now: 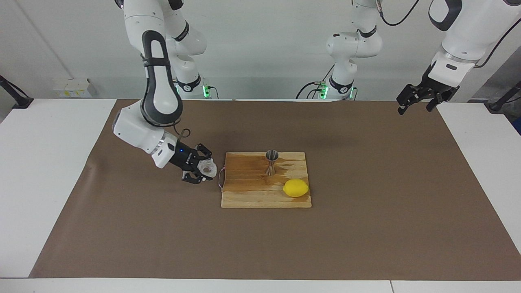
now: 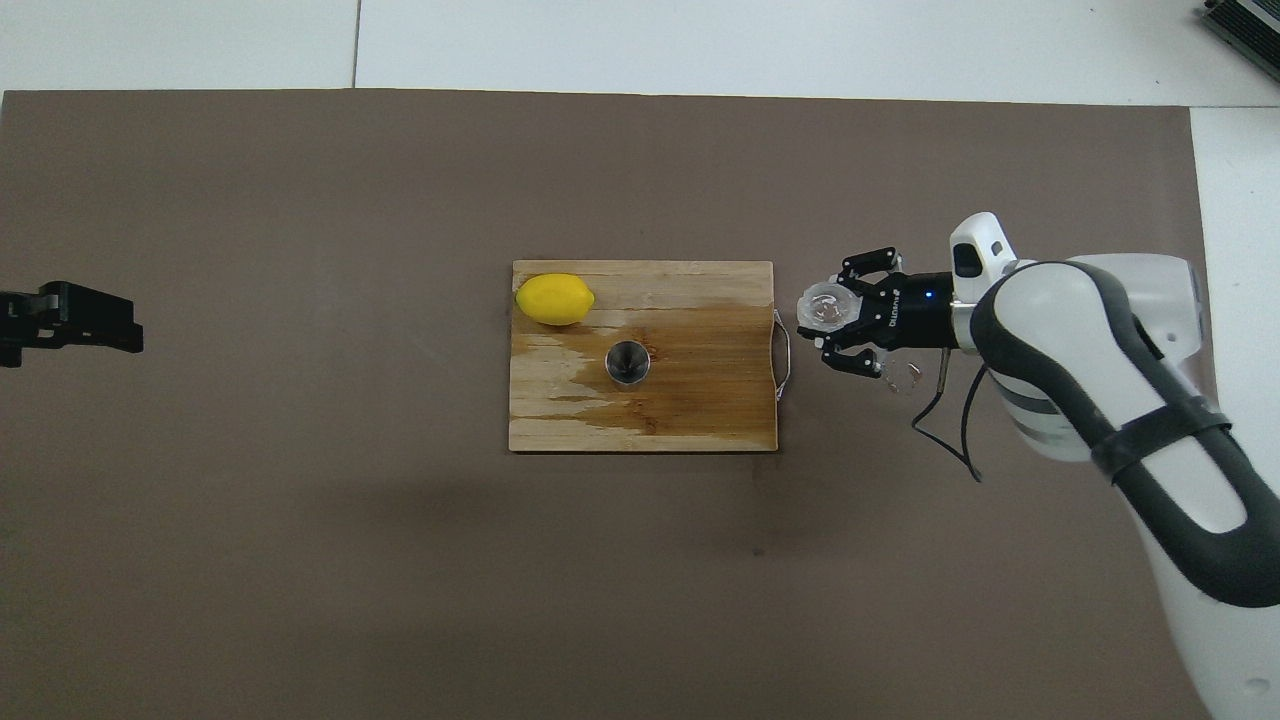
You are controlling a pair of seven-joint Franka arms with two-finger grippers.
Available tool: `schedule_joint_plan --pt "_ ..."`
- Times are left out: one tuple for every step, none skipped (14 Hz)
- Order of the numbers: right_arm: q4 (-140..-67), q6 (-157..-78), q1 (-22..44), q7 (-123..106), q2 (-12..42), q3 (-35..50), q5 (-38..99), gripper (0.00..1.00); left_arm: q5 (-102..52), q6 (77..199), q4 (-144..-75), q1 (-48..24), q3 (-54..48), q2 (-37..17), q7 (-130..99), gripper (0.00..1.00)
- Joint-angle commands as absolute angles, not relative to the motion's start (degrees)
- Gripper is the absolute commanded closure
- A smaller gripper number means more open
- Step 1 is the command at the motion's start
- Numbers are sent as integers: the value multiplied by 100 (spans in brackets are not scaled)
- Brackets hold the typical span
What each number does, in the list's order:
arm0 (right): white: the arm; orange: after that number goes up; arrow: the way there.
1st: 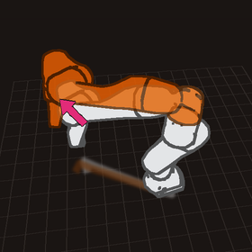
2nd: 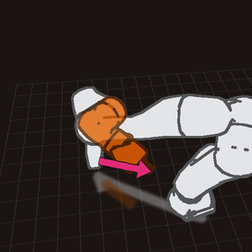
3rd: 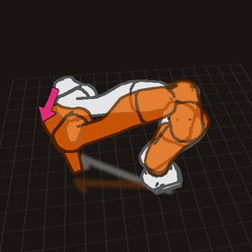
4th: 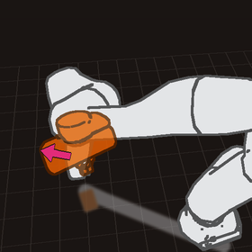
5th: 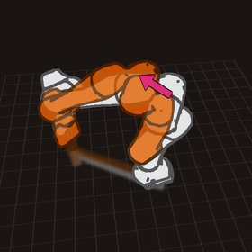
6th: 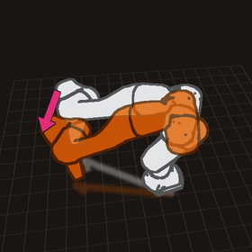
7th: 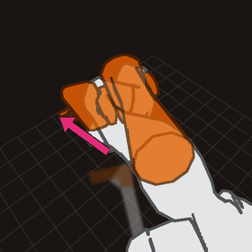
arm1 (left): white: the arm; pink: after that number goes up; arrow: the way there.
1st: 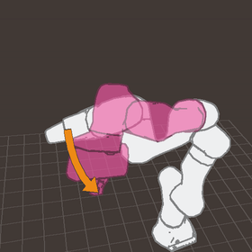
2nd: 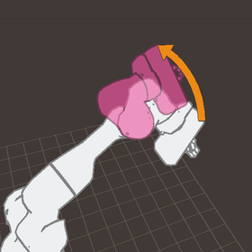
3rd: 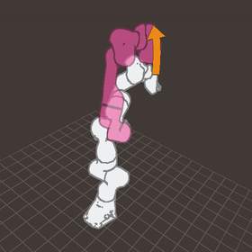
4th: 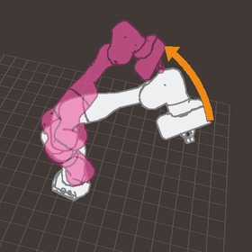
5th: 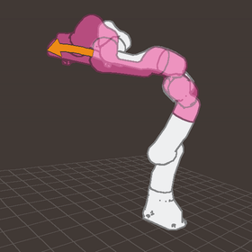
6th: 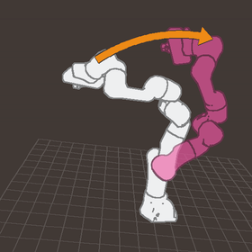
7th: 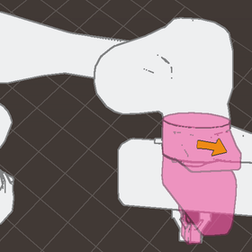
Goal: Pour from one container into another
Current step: 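Lift the glass cup with the right gripper over the metal jigger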
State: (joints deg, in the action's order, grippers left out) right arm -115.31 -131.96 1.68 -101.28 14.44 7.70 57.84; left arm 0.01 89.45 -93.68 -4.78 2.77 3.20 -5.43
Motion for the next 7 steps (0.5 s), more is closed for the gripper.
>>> schedule_joint_plan --pt "-11444 -13701 710 -9416 1406 756 5732 88 9 8877 -9588 -483 246 457 -440 0" --pt "-11374 -13798 895 -9091 1398 747 5461 88 9 8860 -9624 -492 246 483 -439 0" --pt "-11243 -13825 975 -8714 1397 764 5084 88 9 8859 -9668 -492 246 509 -439 0" --pt "-11111 -13799 1080 -8318 1363 773 4715 88 9 8877 -9694 -492 246 518 -439 0" --pt "-11083 -13790 1255 -7993 1267 773 4363 88 9 8868 -9703 -492 246 527 -413 0" --pt "-11083 -13790 1344 -7824 1196 773 4090 88 9 8859 -9729 -492 246 536 -265 0" --pt "-11083 -13790 1423 -7796 1178 773 3965 88 9 8903 -9764 -492 246 554 -46 0"
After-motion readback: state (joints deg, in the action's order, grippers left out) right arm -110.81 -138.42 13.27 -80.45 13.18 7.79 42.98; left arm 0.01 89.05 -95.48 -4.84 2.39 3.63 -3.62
